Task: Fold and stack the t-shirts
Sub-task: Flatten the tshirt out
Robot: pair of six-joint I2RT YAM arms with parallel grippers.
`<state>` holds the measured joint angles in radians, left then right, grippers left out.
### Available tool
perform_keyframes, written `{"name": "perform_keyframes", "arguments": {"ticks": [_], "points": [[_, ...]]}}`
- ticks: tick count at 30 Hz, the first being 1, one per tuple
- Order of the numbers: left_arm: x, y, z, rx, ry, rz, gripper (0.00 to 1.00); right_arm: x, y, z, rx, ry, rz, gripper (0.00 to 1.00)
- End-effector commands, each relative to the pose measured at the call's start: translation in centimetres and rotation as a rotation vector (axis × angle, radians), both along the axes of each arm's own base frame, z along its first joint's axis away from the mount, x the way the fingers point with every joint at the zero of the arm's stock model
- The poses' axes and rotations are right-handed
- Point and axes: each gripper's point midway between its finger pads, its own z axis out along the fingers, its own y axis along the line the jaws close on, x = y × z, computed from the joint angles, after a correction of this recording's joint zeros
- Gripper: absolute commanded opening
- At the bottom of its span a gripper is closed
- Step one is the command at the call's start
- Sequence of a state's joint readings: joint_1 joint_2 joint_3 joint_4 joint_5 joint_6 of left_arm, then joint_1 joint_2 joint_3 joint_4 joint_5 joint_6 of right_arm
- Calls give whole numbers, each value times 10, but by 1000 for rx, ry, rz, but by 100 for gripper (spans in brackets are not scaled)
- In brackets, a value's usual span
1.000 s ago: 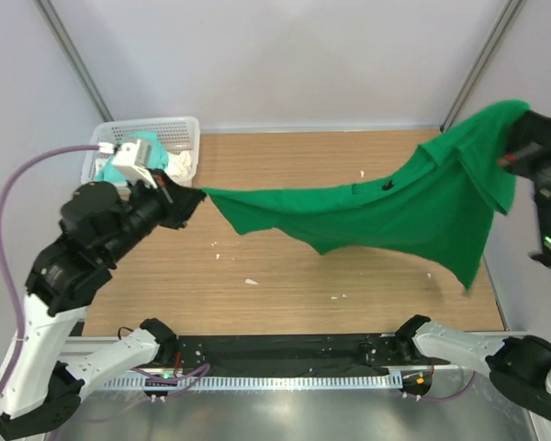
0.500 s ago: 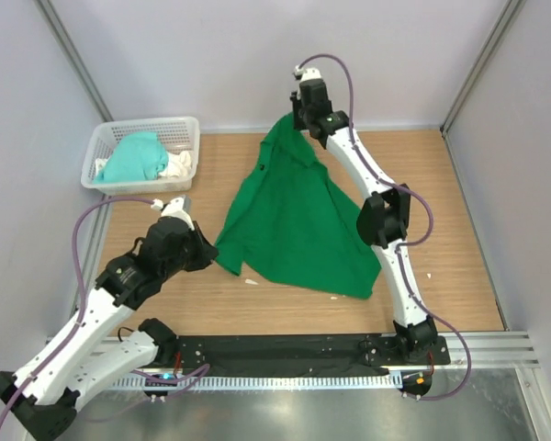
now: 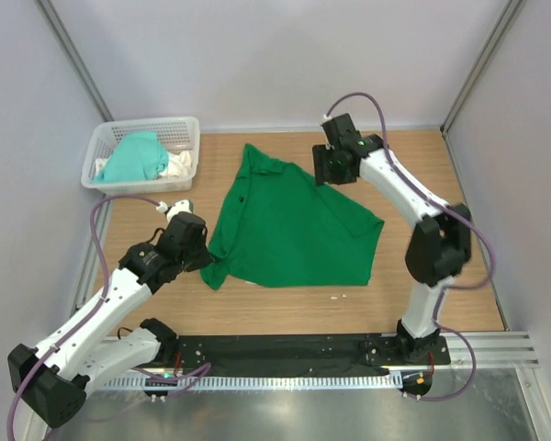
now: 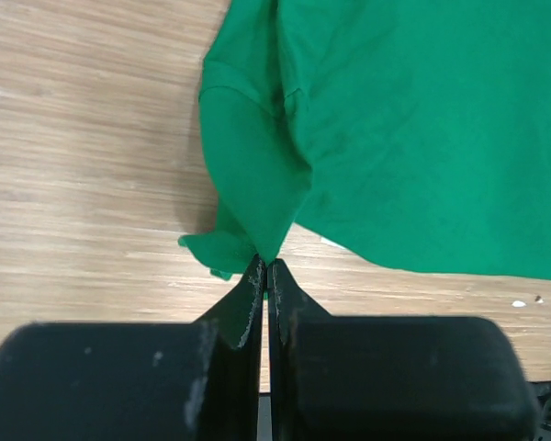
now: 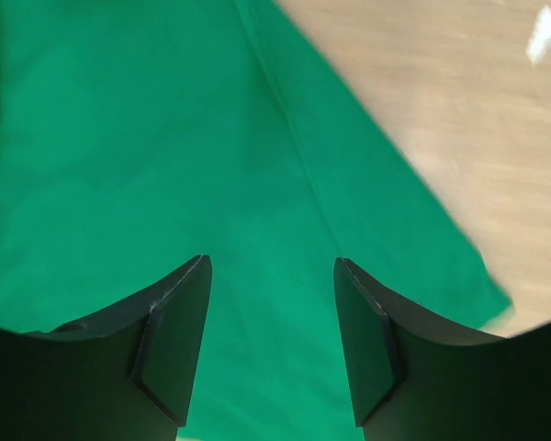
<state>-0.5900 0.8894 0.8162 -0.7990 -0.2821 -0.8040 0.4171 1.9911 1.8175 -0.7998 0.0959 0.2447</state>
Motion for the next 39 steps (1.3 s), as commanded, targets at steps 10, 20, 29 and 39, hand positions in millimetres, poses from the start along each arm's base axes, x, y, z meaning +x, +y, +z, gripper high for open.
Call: {"name": "perform_keyframes", "arguments": {"ticks": [10, 20, 29, 39], "points": [[6, -27, -13, -80, 75, -44, 0, -216, -63, -33, 208, 212, -193, 77], [4, -39, -5, -143, 76, -80, 0, -253, -72, -87, 291, 295, -388, 67], [-10, -30, 4, -161, 48, -81, 0, -234, -74, -110, 309, 322, -445, 55], [-33, -14, 19, -167, 28, -82, 0, -255, -81, -69, 312, 327, -450, 1]]}}
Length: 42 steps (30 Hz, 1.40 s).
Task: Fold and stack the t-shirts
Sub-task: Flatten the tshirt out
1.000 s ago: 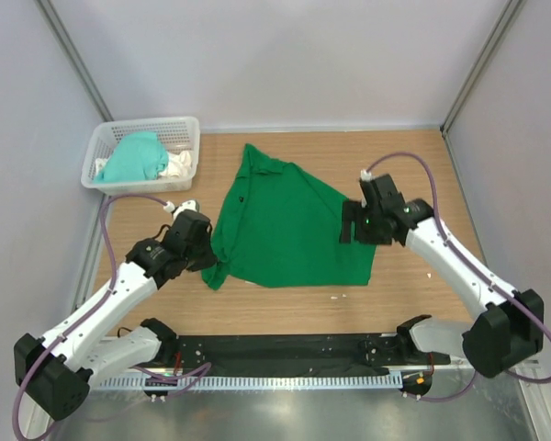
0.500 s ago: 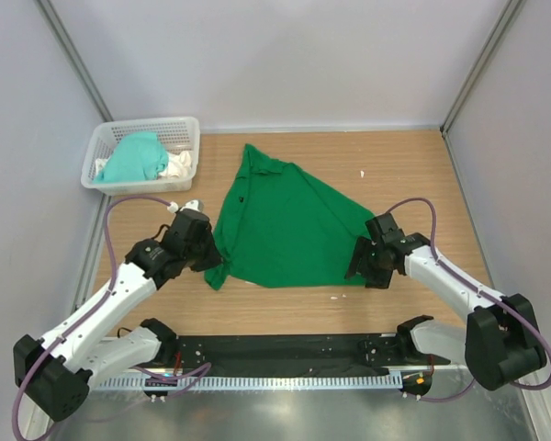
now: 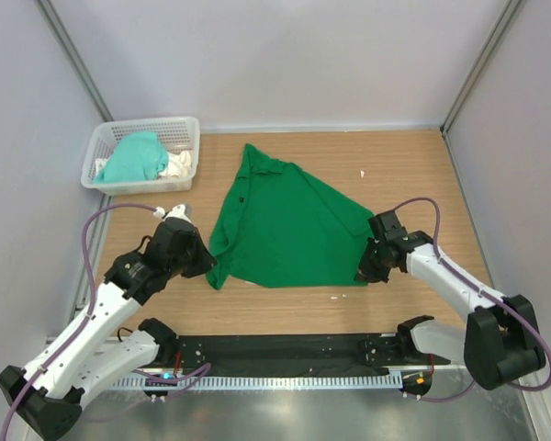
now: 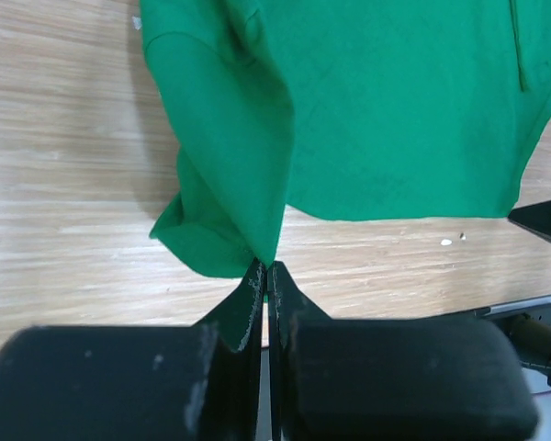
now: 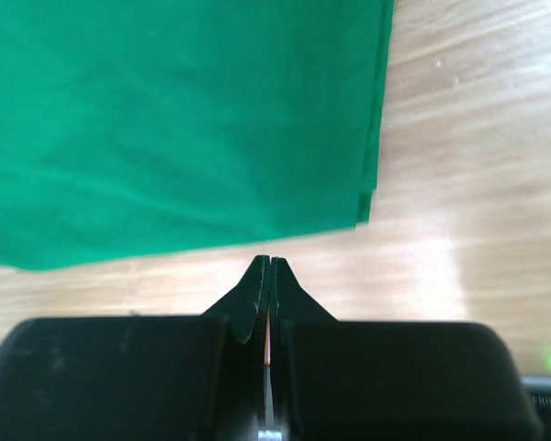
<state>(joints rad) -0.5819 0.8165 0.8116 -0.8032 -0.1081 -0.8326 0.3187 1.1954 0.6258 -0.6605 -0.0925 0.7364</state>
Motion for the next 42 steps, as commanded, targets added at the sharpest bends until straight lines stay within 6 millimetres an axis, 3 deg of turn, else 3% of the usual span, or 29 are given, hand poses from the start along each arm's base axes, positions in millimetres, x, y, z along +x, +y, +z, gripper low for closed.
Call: {"name": "perform_keyframes", "arguments": {"ticks": [1, 4, 7, 8, 11, 13, 16, 19, 20, 23, 28, 29, 33, 35, 37, 42], "points": [[-18, 12, 7, -3, 5, 6, 0, 1, 1, 48, 33, -68, -12, 1], [-27, 25, 10, 20, 6, 33, 0, 2, 4, 78, 55, -96, -13, 1], [-30, 35, 7, 49, 5, 62, 0, 9, 13, 82, 90, -96, 21, 1], [-30, 36, 6, 54, 5, 72, 0, 9, 12, 77, 79, -80, 23, 22], [-21, 36, 4, 69, -9, 89, 0, 11, 15, 58, 81, -49, 11, 57], [-16, 38, 1, 98, -5, 99, 0, 7, 13, 44, 75, -29, 0, 61], [-10, 44, -6, 162, 26, 129, 13, 3, 13, 31, 73, -4, 3, 65], [-9, 54, -13, 245, 75, 154, 43, -5, 9, 24, 61, 18, 1, 66], [-6, 56, -7, 259, 69, 165, 65, -5, 8, 25, 56, 3, -4, 70], [-7, 73, 2, 346, 79, 206, 86, -8, 6, 21, 52, 11, -14, 78], [5, 73, 10, 356, 84, 169, 84, -12, 9, 6, 68, 37, -15, 78], [7, 61, 8, 314, 95, 124, 80, -13, 9, 4, 68, 46, -17, 77], [1, 31, -24, 259, 229, -49, 79, -6, 9, -3, 54, 55, -16, 70], [-3, 15, -38, 218, 292, -112, 83, -2, 10, -2, 55, 47, -17, 63], [-6, 12, -48, 221, 319, -137, 91, -2, 10, -3, 56, 47, -20, 59], [-3, 6, -59, 322, 327, -211, 92, -1, 14, -5, 71, 50, -14, 57]]}}
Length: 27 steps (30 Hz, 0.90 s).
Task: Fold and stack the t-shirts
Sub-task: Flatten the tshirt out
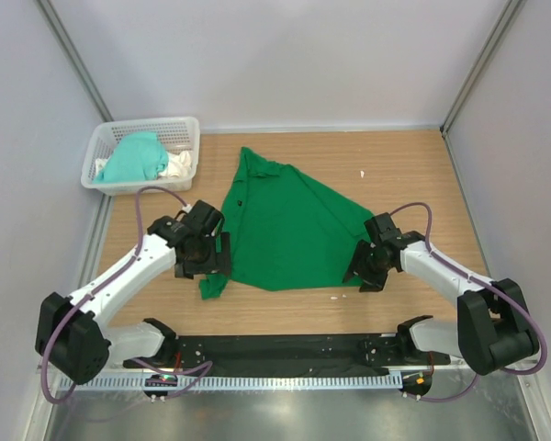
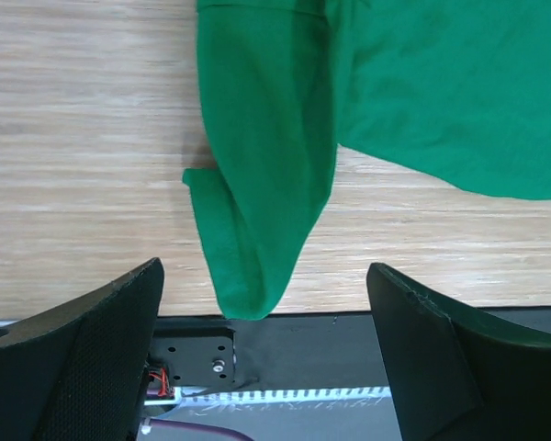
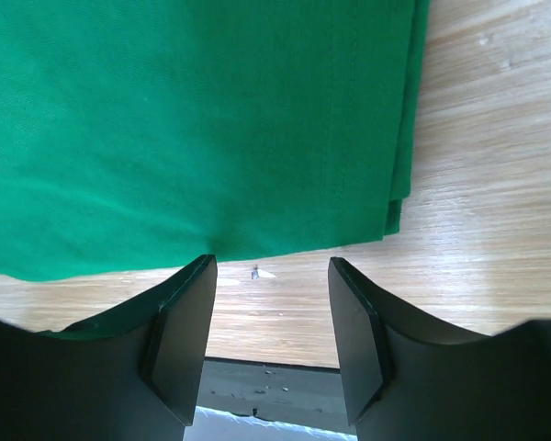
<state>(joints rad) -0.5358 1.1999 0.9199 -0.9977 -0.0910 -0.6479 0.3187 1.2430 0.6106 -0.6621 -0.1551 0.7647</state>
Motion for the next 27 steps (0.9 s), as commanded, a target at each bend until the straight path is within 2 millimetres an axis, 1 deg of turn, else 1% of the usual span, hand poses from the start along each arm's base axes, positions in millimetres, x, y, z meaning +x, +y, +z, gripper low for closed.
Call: {"name": "perform_keyframes", "arguments": {"ticks": [1, 3, 4, 5, 6, 7, 8, 9, 11, 12, 15, 16, 18, 19, 21, 22, 23, 24, 25, 26, 27], "points": [[10, -18, 7, 10, -31, -106, 91, 11, 6, 5, 28, -36, -7, 58], [6, -23, -2, 78, -3, -161, 91, 11, 6, 4, 32, -35, -5, 57], [9, -22, -3, 116, -10, -164, 89, 11, 6, 4, 33, -34, -7, 57], [9, -24, -10, 147, 14, -184, 87, 10, 6, 3, 33, -32, -8, 57], [11, -25, -13, 162, 13, -189, 84, 10, 6, 3, 33, -36, -7, 57], [18, -23, -14, 195, -14, -189, 80, 10, 7, 2, 35, -33, -9, 57], [25, -26, -12, 211, -34, -191, 79, 9, 7, 1, 37, -29, -8, 57], [30, -27, -16, 232, -30, -201, 77, 10, 7, 1, 40, -32, -12, 56], [47, -32, -14, 254, -72, -201, 74, 10, 8, 0, 43, -30, -11, 56], [51, -33, -20, 274, -61, -215, 74, 10, 8, 0, 40, -27, -12, 55], [65, -41, -25, 292, -70, -232, 72, 11, 8, -1, 39, -28, -12, 54], [68, -42, -35, 308, -50, -245, 71, 11, 8, -1, 38, -29, -13, 54], [71, -43, -46, 320, -34, -253, 66, 13, 7, -2, 34, -35, -13, 52], [73, -44, -56, 325, -22, -264, 60, 13, 7, -3, 30, -33, -12, 52], [75, -44, -65, 323, -1, -262, 51, 16, 6, -2, 22, -39, -4, 51], [77, -42, -68, 327, 5, -261, 38, 19, 5, -1, 15, -45, -4, 50], [78, -39, -71, 332, 15, -253, 33, 20, 5, 0, 8, -46, -1, 48], [79, -37, -71, 334, 13, -249, 27, 20, 4, 0, 2, -46, 1, 40], [80, -36, -70, 331, 8, -242, 14, 20, 3, 0, -4, -48, 0, 37], [82, -32, -66, 322, -4, -228, 8, 20, 1, 1, -10, -51, -2, 36], [84, -31, -64, 316, -14, -220, 3, 20, 0, 1, -15, -50, 0, 32]]}}
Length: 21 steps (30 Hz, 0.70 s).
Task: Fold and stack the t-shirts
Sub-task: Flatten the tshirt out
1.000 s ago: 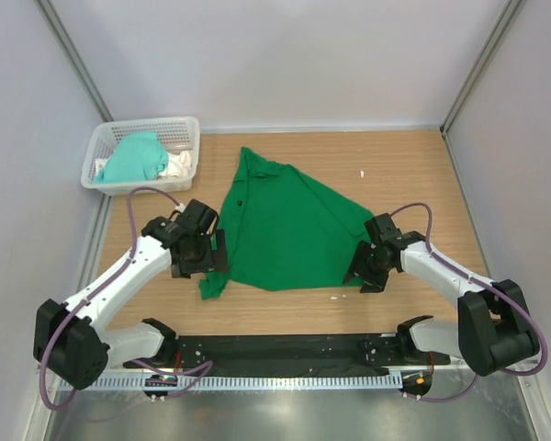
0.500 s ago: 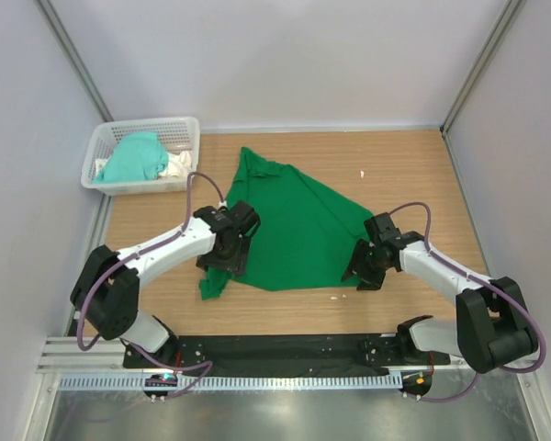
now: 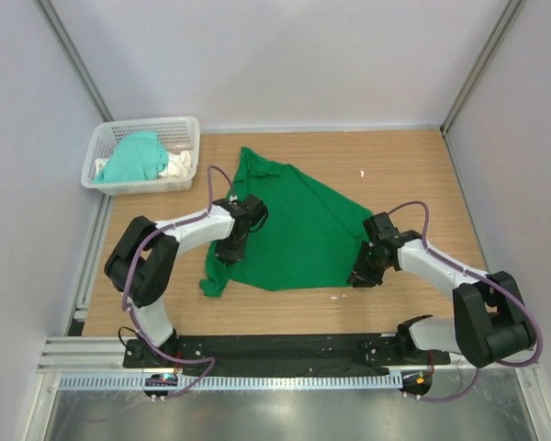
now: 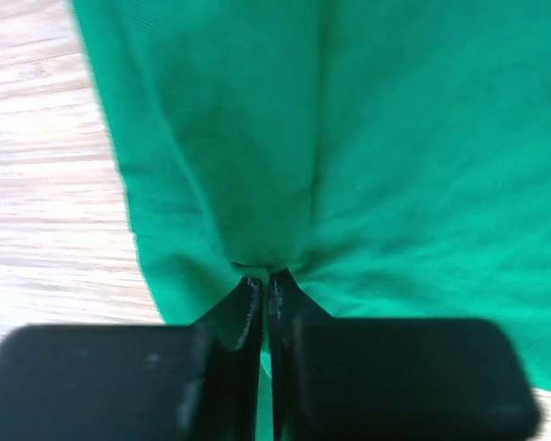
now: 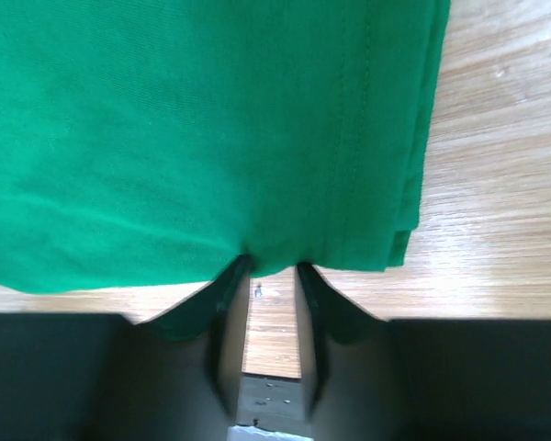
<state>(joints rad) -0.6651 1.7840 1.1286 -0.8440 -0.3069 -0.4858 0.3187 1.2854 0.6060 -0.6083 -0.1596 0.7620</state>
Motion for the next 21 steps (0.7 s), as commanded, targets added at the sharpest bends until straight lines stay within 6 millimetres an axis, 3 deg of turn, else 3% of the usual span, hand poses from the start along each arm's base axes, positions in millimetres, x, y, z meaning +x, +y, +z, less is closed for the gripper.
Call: {"name": "perform_keyframes", "arguments": {"ticks": [1, 2, 3, 4, 7, 9, 13, 15, 18, 21], "points": [[19, 2, 18, -48, -90, 22, 0, 12, -4, 8, -28, -46, -3, 27], [22, 3, 27, -74, -110, 39, 0, 12, -5, 8, -30, -45, -3, 20], [21, 4, 34, -83, -116, 43, 0, 7, -6, 8, -34, -28, 2, 6], [20, 4, 43, -98, -131, 52, 0, 7, -6, 11, -32, -27, 6, 1], [12, -1, 79, -197, -186, 72, 0, 0, -12, 30, -49, -45, 20, 1], [-4, -3, 100, -287, -194, 100, 0, -9, -21, 47, -81, -53, 20, 1], [-32, -2, 128, -410, -213, 137, 0, -11, -28, 91, -95, -127, 31, 1], [-39, 9, 135, -401, -231, 161, 0, -16, -29, 101, -89, -119, 39, 1], [-41, 29, 157, -393, -298, 208, 0, -10, -24, 116, -56, -131, 71, 1], [-22, 45, 177, -384, -388, 249, 0, 17, -28, 125, -65, -159, 94, 1]]}}
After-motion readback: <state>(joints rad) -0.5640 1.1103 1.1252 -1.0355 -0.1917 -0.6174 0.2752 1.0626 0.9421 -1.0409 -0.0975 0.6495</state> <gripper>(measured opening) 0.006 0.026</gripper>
